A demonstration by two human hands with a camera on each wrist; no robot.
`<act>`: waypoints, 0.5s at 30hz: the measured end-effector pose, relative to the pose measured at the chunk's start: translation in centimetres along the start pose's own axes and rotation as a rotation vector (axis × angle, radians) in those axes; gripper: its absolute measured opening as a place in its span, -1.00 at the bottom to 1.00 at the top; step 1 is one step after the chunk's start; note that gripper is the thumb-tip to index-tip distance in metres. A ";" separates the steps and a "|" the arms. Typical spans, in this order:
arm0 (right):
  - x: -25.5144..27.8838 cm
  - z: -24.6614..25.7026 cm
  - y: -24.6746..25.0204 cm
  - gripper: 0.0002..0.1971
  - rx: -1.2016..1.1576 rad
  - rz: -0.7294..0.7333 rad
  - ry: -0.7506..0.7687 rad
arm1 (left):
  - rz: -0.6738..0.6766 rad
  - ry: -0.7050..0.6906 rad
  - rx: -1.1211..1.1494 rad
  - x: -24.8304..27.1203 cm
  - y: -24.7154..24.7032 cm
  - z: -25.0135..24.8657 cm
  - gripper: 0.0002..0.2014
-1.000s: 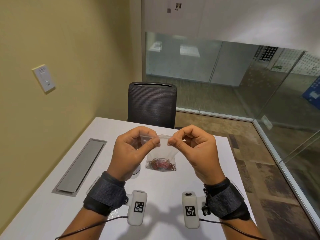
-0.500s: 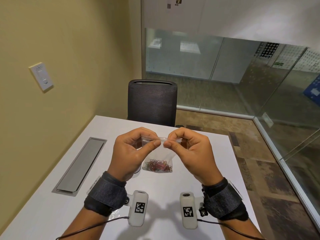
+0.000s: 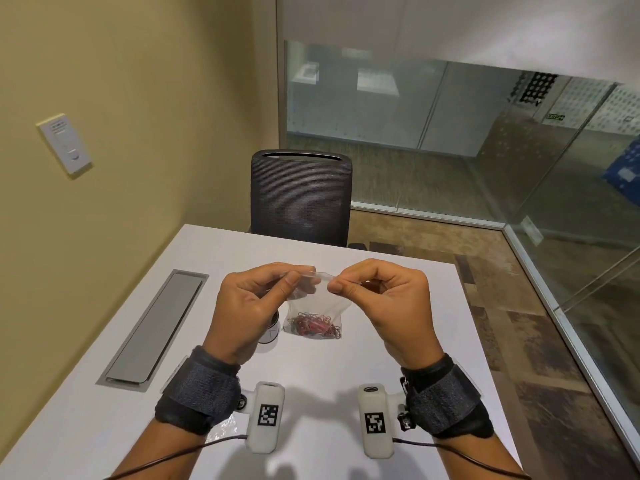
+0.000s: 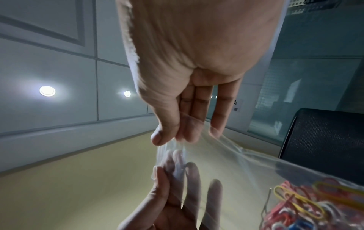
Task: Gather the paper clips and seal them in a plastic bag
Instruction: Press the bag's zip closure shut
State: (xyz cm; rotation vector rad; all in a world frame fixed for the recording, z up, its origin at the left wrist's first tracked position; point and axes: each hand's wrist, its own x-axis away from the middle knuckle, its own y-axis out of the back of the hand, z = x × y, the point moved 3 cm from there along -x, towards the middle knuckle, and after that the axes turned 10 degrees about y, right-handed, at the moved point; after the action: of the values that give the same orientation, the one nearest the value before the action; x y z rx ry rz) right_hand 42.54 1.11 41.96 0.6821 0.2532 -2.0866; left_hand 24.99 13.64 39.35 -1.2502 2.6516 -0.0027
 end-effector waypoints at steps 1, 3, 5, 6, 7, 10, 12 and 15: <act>0.0 -0.2 0.0 -0.88 -0.002 0.000 -0.004 | 0.017 0.014 0.004 0.0 0.0 0.1 -0.76; 0.1 -0.6 -0.1 -0.88 -0.009 0.002 -0.022 | 0.043 0.048 0.011 -0.1 0.0 0.4 -0.73; 0.1 -1.2 -0.1 -0.87 -0.031 -0.010 -0.062 | 0.070 0.141 0.078 -0.2 0.0 1.2 -0.54; 0.2 -1.7 -0.1 -0.87 -0.053 -0.017 -0.096 | 0.101 0.200 0.109 -0.2 0.0 2.0 -0.40; 0.3 -2.3 -0.1 -0.86 -0.076 -0.020 -0.140 | 0.148 0.248 0.115 -0.2 -0.1 2.9 -0.30; 0.8 -4.9 -0.1 -0.85 -0.104 -0.035 -0.284 | 0.295 0.347 0.009 0.9 -0.9 7.1 -0.39; 1.7 -7.6 0.1 -0.84 -0.091 -0.069 -0.393 | 0.344 0.446 -0.034 1.7 -1.4 10.6 -0.53; 3.9 -12.2 0.8 -0.78 -0.082 -0.159 -0.566 | 0.332 0.576 -0.060 2.7 -1.9 15.8 -0.45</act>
State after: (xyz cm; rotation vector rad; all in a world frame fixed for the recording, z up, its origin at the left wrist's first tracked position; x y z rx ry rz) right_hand 46.00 3.09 29.74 0.0055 0.0719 -2.3107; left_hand 27.82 11.75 23.60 -0.9067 3.3465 -0.2724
